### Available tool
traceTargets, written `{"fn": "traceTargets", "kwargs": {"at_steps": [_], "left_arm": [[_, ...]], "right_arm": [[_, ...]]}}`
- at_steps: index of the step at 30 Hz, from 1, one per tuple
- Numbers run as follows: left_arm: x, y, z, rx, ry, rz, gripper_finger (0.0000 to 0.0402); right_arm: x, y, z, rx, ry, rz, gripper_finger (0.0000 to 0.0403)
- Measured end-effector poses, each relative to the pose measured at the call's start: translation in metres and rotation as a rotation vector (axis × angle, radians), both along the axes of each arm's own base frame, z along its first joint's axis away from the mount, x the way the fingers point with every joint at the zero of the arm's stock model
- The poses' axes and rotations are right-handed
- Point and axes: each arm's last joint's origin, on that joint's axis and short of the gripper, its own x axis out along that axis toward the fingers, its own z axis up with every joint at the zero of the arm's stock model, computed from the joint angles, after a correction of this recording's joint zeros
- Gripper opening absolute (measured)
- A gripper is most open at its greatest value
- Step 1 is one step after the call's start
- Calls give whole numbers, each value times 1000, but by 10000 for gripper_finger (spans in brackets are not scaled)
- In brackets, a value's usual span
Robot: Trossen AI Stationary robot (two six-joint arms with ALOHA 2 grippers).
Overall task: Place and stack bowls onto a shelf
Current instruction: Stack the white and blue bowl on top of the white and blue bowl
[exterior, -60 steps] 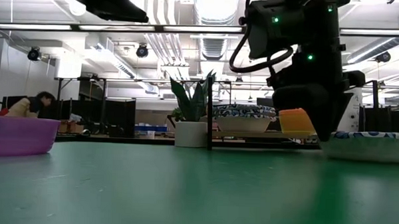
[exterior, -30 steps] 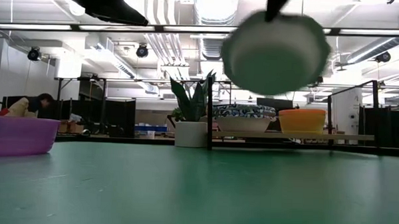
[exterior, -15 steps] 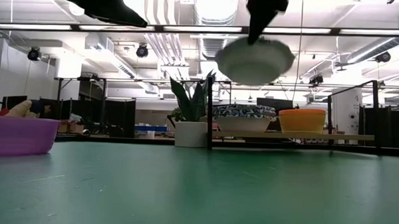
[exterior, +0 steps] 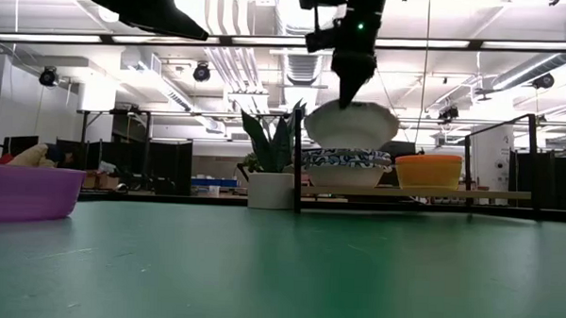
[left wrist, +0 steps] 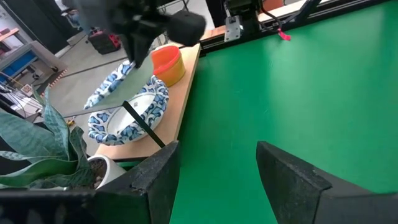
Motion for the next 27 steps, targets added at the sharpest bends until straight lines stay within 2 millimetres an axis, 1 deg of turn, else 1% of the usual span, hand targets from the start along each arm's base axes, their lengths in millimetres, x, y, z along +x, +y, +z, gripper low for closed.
{"fn": "traceTargets", "kwargs": {"at_steps": [3, 7, 21, 24, 27], "left_arm": [[0, 0, 0, 0, 0, 0, 194], [0, 0, 0, 0, 0, 1, 194], [0, 0, 0, 0, 0, 1, 194], [0, 0, 0, 0, 0, 0, 194], [0, 0, 0, 0, 0, 0, 194]], "right_arm": [[0, -12, 0, 26, -29, -19, 13], [-1, -21, 1, 25, -46, -30, 13], [1, -23, 1, 20, -67, -35, 15], [1, -23, 1, 20, -74, -40, 30], [1, -23, 2, 21, -81, -46, 56]]}}
